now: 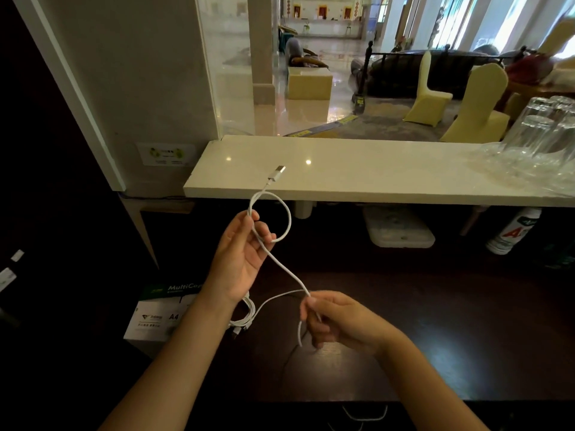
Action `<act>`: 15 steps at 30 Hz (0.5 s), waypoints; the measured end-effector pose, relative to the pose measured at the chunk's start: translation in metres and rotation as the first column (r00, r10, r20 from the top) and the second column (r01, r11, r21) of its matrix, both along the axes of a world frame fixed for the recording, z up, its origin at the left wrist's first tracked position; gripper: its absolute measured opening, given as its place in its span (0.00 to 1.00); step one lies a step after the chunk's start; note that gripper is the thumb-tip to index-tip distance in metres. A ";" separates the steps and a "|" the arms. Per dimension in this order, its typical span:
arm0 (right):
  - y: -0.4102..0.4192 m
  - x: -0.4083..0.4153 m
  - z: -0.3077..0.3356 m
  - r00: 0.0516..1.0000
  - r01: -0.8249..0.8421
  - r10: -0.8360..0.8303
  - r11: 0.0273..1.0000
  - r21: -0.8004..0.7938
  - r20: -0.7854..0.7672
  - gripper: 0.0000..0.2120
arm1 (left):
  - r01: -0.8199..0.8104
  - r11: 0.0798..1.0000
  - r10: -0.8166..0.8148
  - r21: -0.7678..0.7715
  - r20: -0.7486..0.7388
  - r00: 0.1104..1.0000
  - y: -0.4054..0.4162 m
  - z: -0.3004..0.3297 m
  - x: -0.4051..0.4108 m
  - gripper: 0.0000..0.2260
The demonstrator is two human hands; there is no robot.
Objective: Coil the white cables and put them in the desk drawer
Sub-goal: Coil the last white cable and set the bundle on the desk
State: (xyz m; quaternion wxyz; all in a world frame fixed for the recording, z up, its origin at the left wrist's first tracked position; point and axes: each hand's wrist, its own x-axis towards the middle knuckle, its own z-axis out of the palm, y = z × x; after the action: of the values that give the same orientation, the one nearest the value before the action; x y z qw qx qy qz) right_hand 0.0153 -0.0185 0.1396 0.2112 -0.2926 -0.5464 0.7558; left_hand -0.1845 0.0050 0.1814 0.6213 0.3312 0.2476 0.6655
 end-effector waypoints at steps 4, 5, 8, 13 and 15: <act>0.015 0.027 0.000 0.984 -0.127 0.123 0.992 0.026 0.132 0.10 | -0.001 0.998 0.003 -0.060 0.037 0.999 -0.004 -0.002 -0.007 0.10; 0.018 0.033 0.000 0.969 -0.166 0.153 0.985 0.049 0.191 0.10 | -0.007 0.997 0.011 -0.081 0.042 0.999 -0.004 -0.002 -0.010 0.10; 0.029 0.050 0.003 0.913 -0.271 0.223 0.957 0.099 0.340 0.12 | -0.005 0.994 0.005 -0.108 -0.002 1.000 -0.004 -0.001 -0.018 0.15; 0.062 0.072 0.019 0.818 -0.185 -0.017 0.939 0.291 0.576 0.11 | 0.055 0.994 -0.075 -0.091 -0.238 0.968 -0.009 0.004 -0.020 0.05; 0.071 0.075 0.028 0.805 -0.119 -0.129 0.921 0.370 0.579 0.13 | 0.069 0.986 -0.122 -0.148 -0.380 0.917 -0.010 0.005 -0.019 0.06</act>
State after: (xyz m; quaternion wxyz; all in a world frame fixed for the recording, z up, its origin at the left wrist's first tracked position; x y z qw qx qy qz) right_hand 0.0901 0.0523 0.1676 0.0855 -0.4674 -0.7229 0.5017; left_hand -0.2034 -0.0048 0.1861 0.6123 0.4263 0.3926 0.5378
